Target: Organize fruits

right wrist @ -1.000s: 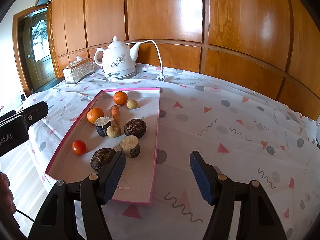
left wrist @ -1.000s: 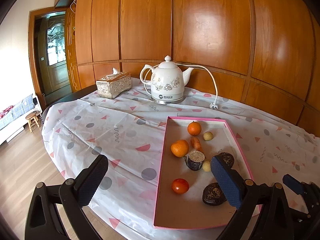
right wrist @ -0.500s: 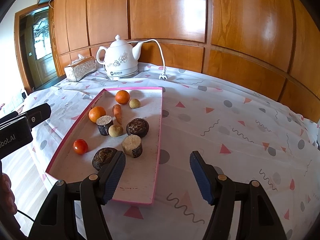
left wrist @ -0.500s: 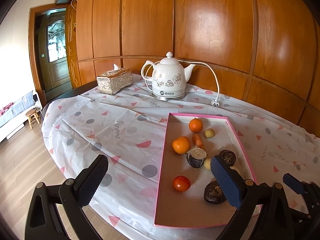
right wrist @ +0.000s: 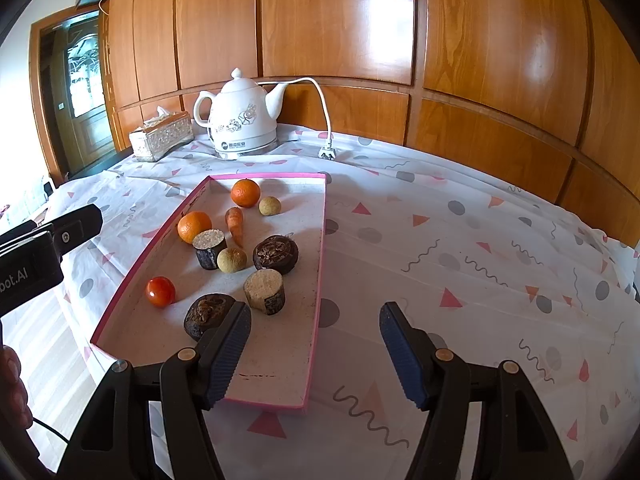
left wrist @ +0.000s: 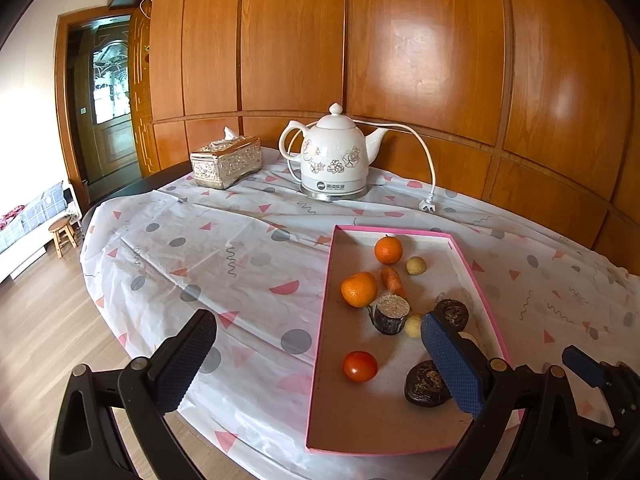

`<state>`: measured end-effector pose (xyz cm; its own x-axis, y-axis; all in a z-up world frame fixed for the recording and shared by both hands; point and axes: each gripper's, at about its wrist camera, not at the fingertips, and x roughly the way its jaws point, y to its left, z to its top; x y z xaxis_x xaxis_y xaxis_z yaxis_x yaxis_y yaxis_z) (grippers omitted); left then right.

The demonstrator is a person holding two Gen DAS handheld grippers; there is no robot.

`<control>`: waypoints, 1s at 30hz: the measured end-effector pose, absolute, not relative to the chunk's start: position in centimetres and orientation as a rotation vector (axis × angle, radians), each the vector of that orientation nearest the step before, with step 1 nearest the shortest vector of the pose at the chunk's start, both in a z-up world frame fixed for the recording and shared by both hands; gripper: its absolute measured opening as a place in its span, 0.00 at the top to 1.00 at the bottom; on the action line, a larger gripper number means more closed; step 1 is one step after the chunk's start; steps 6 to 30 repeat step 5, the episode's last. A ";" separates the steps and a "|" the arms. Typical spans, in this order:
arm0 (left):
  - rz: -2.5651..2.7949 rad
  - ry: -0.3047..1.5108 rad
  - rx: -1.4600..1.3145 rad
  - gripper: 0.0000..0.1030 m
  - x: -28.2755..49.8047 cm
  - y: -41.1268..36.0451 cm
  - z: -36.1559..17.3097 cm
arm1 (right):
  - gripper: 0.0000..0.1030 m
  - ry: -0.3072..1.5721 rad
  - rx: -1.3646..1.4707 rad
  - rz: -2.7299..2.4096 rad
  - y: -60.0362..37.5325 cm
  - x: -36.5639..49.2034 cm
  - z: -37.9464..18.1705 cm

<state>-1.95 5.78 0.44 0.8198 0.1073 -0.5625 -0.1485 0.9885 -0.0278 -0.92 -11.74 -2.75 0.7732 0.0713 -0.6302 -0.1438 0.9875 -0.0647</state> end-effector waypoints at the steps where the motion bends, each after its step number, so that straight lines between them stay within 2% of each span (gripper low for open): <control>1: 0.135 0.594 -0.071 0.00 -2.0 5.7 0.4 | 0.34 0.678 -0.111 0.118 -11.8 -0.9 -2.8; 30: 0.135 0.601 -0.074 0.00 -1.9 5.8 0.3 | 0.34 0.680 -0.104 0.119 -12.0 -0.8 -2.8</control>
